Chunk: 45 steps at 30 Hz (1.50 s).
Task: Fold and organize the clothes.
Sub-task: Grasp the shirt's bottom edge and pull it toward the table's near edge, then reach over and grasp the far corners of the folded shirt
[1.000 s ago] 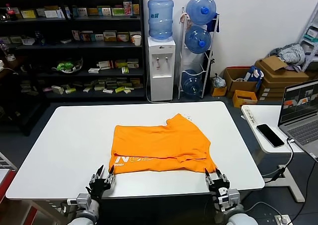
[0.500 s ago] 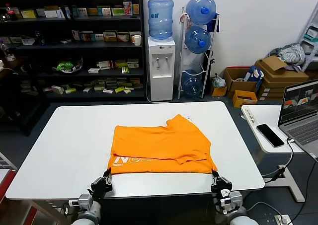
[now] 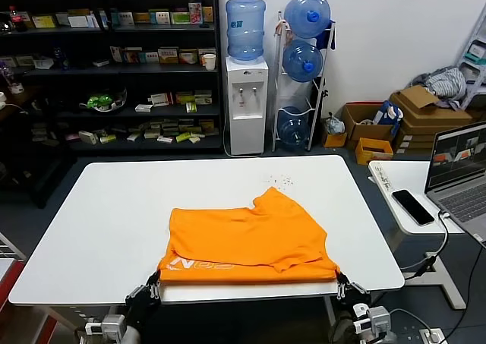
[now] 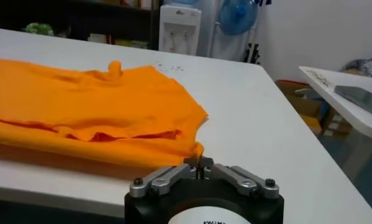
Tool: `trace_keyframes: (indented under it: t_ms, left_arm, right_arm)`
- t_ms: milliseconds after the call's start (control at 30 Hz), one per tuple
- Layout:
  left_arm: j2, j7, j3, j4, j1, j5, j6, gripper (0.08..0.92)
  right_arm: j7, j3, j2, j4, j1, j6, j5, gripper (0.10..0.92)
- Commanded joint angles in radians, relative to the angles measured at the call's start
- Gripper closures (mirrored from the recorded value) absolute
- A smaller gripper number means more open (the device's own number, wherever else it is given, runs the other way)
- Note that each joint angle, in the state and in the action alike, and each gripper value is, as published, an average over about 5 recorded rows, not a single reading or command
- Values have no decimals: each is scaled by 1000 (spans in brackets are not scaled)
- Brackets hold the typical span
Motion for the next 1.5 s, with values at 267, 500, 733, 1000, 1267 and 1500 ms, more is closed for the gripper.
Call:
trace_keyframes:
  t_ms: [267, 500, 733, 1000, 1267, 1500]
  left_arm:
    - [176, -30, 15, -42, -270, -124, 36, 582]
    - [99, 4, 224, 467, -780, -252, 87, 383]
    - [57, 33, 301, 715, -879, -267, 152, 200]
    - [42, 31, 300, 746, -867, -211, 131, 177]
    - [26, 29, 303, 730, -850, -181, 116, 177]
    - [30, 31, 323, 705, -834, -164, 99, 268]
  right_arm:
    - [40, -83, -106, -40, 495, -95, 223, 532]
    - [-8, -323, 146, -630, 994, -78, 196, 333]
    - [-95, -350, 298, -927, 1087, -93, 140, 207]
    - [-147, -343, 365, -1051, 1099, -97, 88, 203]
    - [-146, -341, 367, -1066, 1077, -138, 62, 228]
    - [-153, -348, 351, -1040, 1054, -162, 63, 412]
